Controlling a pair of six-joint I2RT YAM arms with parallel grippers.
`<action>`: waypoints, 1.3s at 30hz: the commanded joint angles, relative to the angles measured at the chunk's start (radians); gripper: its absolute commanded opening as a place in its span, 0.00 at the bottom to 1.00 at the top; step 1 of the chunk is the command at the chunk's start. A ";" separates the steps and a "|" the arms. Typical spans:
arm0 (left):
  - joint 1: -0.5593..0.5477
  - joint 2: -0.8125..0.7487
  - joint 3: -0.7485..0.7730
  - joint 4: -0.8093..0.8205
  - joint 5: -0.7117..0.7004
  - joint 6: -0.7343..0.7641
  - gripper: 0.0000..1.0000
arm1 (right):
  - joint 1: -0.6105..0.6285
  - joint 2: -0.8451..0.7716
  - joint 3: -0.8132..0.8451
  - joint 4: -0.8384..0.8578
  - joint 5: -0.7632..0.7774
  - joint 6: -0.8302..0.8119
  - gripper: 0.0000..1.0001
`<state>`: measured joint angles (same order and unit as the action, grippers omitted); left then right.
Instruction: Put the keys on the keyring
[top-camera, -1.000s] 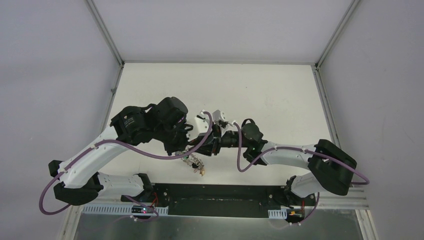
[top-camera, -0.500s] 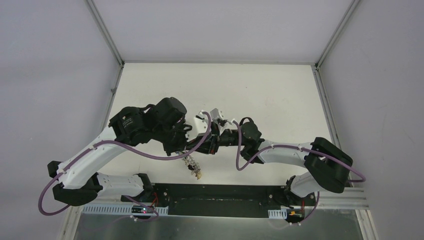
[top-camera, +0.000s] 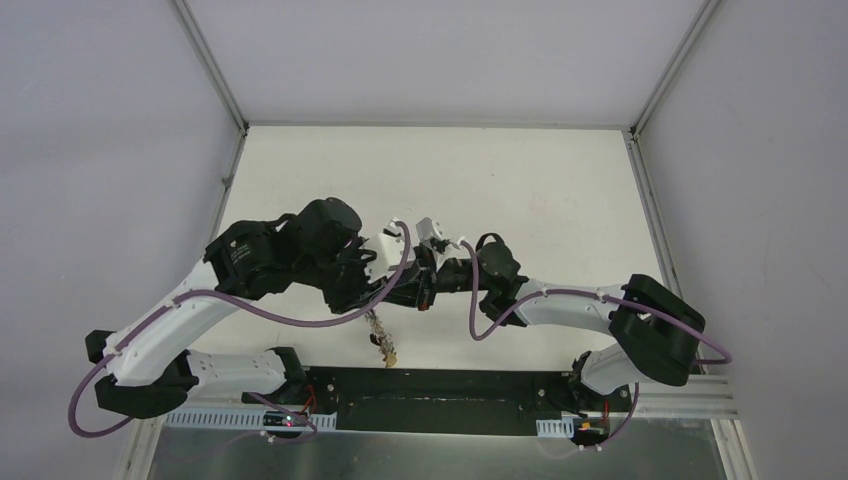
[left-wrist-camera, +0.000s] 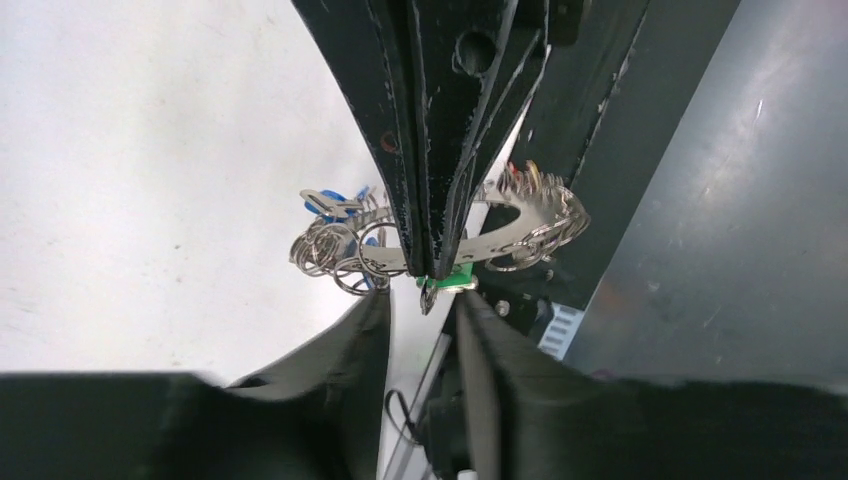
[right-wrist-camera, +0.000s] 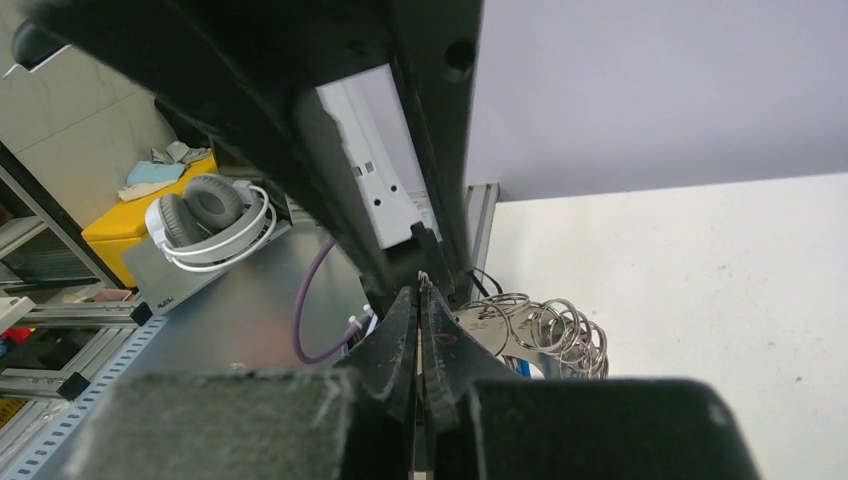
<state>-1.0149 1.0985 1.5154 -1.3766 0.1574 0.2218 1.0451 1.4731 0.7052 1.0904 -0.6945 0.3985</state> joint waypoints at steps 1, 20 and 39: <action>-0.005 -0.079 -0.032 0.099 -0.048 -0.056 0.40 | 0.004 -0.026 0.011 0.026 0.028 -0.014 0.00; -0.006 -0.597 -0.620 0.673 -0.024 -0.250 0.22 | 0.001 -0.073 -0.004 0.014 0.038 -0.016 0.00; -0.005 -0.640 -0.745 0.749 0.002 -0.232 0.25 | -0.002 -0.102 -0.004 0.009 0.038 -0.026 0.00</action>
<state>-1.0149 0.4824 0.7910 -0.7071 0.1131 -0.0116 1.0420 1.4342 0.6891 1.0145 -0.6659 0.3832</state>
